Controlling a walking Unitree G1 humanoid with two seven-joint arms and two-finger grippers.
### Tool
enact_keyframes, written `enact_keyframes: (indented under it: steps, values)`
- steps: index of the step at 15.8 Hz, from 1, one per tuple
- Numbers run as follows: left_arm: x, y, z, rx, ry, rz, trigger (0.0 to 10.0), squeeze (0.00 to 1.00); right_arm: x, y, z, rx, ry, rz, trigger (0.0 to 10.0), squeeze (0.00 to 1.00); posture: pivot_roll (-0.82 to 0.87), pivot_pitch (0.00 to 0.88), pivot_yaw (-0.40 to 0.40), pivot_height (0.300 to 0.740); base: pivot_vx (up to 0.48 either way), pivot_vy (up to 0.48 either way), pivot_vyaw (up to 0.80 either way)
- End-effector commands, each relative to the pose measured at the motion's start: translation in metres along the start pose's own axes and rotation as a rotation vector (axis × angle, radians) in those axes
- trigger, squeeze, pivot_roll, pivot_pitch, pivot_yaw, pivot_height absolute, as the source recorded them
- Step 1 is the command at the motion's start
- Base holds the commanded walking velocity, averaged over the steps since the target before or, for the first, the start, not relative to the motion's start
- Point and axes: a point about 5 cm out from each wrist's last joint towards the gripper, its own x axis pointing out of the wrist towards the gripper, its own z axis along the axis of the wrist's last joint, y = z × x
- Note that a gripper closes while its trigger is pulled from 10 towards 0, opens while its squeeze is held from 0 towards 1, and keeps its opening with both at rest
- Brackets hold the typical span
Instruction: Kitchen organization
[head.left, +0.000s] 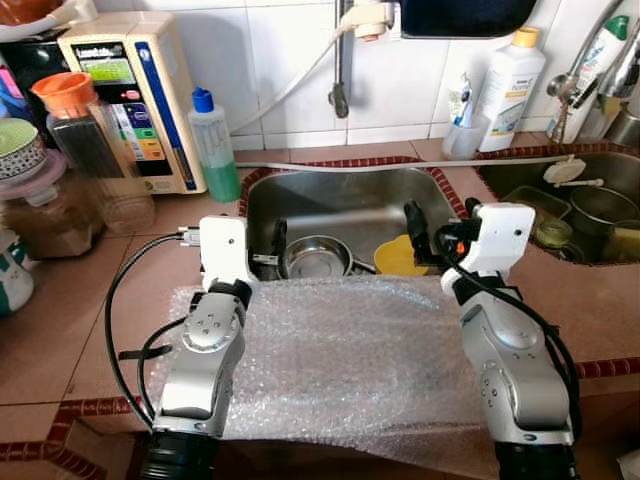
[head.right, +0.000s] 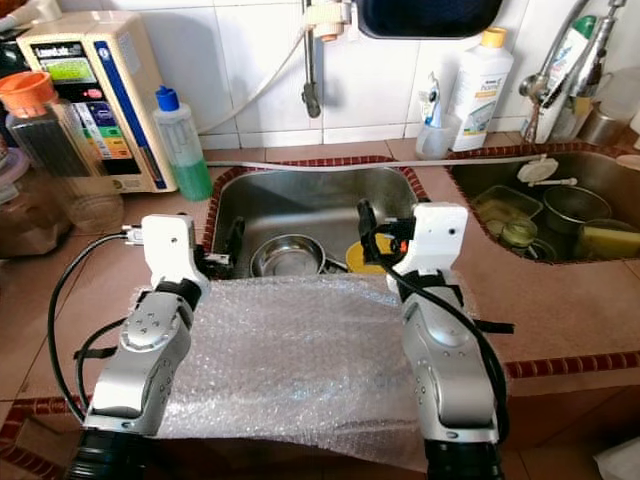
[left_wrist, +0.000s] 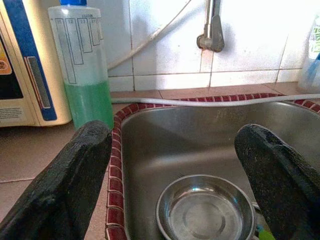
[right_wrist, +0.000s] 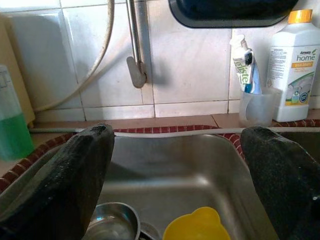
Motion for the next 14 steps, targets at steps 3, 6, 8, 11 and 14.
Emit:
enact_keyframes:
  steps: [3,6,8,11,14]
  values:
    - [0.0014,0.0019,-0.0028,0.011,0.017,-0.004,10.0,0.0,0.0029,0.0033,0.0021,0.007,-0.004,0.006,10.0,0.0,-0.04,0.0,0.062,0.74,0.0,-0.305,0.0]
    - [0.0029,0.0032,-0.0018,0.016,0.013,-0.002,10.0,0.0,0.0041,0.0052,0.0025,0.013,-0.006,0.015,10.0,0.0,-0.04,0.0,0.063,0.74,0.0,-0.369,0.0]
    - [0.0032,0.0042,-0.0019,0.023,0.016,0.001,10.0,0.0,0.0043,0.0055,0.0025,0.015,-0.005,0.017,10.0,0.0,-0.04,0.0,0.064,0.74,0.0,-0.461,0.0]
    - [0.0028,0.0039,-0.0041,0.023,0.022,0.002,10.0,0.0,0.0038,0.0054,0.002,0.015,-0.003,0.019,10.0,0.0,-0.04,0.0,0.065,0.74,0.0,-0.48,0.0]
    - [0.0035,0.0044,-0.0066,0.038,0.032,0.004,10.0,0.0,0.0037,0.0047,0.0015,0.013,0.0,0.021,10.0,0.0,-0.04,0.0,0.065,0.74,0.0,-0.48,0.0]
